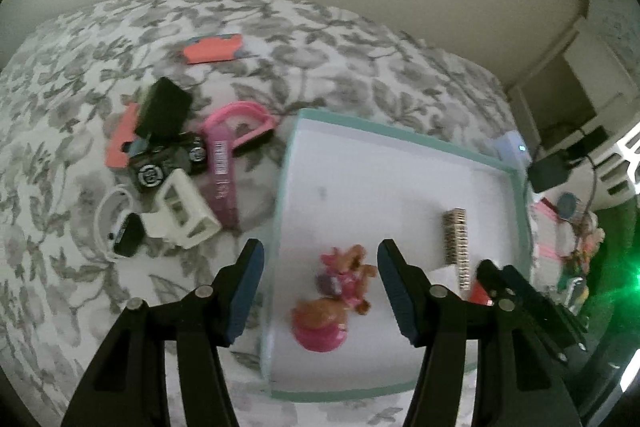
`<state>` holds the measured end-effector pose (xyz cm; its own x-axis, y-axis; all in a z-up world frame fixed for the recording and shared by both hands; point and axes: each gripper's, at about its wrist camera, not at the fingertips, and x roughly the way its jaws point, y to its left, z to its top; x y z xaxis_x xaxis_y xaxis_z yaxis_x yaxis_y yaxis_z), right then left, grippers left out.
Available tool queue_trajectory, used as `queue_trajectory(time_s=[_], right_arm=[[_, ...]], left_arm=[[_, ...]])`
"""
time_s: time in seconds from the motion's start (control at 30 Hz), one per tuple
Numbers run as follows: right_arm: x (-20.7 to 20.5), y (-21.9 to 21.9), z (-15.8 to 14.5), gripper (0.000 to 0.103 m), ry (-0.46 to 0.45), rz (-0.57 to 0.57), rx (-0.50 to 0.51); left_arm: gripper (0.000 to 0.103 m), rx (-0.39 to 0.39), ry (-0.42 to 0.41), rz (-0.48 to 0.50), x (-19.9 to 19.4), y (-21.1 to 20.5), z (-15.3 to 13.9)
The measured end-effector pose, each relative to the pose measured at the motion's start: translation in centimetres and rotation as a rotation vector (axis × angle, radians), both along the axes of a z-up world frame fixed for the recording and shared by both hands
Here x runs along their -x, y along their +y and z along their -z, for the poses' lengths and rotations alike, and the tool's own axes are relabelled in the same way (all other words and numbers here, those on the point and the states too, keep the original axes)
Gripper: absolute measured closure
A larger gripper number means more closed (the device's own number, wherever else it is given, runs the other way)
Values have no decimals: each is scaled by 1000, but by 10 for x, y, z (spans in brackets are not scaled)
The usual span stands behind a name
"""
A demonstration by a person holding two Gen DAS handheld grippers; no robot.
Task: Organize rigid objects
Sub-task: 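Move both open tools from the tray back toward the item pile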
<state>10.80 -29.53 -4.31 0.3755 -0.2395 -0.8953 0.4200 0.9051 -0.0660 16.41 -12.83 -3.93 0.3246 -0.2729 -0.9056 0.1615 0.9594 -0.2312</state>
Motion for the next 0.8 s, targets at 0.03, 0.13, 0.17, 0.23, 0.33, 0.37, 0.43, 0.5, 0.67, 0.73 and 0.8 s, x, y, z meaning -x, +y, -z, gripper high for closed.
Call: queue_trajectory(time_s=[0.03,0.13,0.17,0.23,0.33,0.37,0.43,0.5,0.67,0.73,0.8], right_arm=[[0,0,1,75,0,-1,-2],[-1,1,1,74,-8,-10,-25],[-1,2,1,74,-12,-15,-34],[-3,6,2,62,-12,-32,-35],[-7,16,3,54,-13,-67,-29],[-8,18,3,53,-18,-77,-42],[-9,21,4,45,-28,-88,-67],[-10,26,4,42,-30,-98,-65],[-13,37,6,35,-35,-126,-58],[-14,37,7,30,-38,-126,-69],[-14,39,6,25,-43,-124,-67]], left_arm=[[42,-9,2,-7,-1,3,1],[42,-46,13,-41,-5,13,7],[41,-57,20,-57,-7,18,9],[41,-70,29,-81,-10,26,12],[40,-97,33,-109,-13,37,15],[39,-105,32,-116,-14,41,16],[28,-114,30,-130,-16,47,17],[27,-126,28,-147,-18,53,18],[18,-151,-3,-178,-22,69,17],[18,-158,-18,-188,-22,74,14],[17,-169,-35,-199,-23,79,10]])
